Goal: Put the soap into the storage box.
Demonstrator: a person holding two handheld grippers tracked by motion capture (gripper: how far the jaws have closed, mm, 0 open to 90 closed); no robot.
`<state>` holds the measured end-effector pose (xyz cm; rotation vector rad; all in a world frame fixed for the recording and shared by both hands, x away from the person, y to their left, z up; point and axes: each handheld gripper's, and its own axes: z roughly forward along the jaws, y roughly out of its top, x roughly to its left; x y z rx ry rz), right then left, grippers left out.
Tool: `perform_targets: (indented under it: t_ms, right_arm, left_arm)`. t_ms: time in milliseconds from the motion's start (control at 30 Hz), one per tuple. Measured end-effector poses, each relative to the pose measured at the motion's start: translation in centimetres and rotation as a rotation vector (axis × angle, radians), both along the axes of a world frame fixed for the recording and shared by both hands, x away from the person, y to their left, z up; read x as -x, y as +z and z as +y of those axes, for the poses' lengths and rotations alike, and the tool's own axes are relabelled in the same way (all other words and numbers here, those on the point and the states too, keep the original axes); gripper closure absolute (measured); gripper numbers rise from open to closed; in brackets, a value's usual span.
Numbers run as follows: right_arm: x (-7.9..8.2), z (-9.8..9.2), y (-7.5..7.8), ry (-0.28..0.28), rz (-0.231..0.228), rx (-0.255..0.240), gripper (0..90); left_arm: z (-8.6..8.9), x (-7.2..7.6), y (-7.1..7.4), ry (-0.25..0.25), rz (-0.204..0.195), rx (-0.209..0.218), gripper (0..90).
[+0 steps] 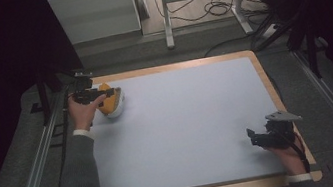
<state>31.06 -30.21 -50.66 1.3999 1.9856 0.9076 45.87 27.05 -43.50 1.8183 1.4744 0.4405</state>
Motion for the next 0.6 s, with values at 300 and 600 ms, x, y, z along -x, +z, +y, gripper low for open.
perform_targets:
  t_ms: [300, 600]
  right_arm:
    - [-0.1, 0.2, 0.0, 0.005, 0.002, 0.001, 7.3]
    - [0.0, 0.1, 0.1, 0.006, 0.0, -0.002, 7.3]
  left_arm:
    - [-1.0, 3.0, -0.5, -0.14, -0.005, 0.034, 25.4]
    - [-1.8, 6.5, -1.8, -0.191, -0.046, 0.056, 25.9]
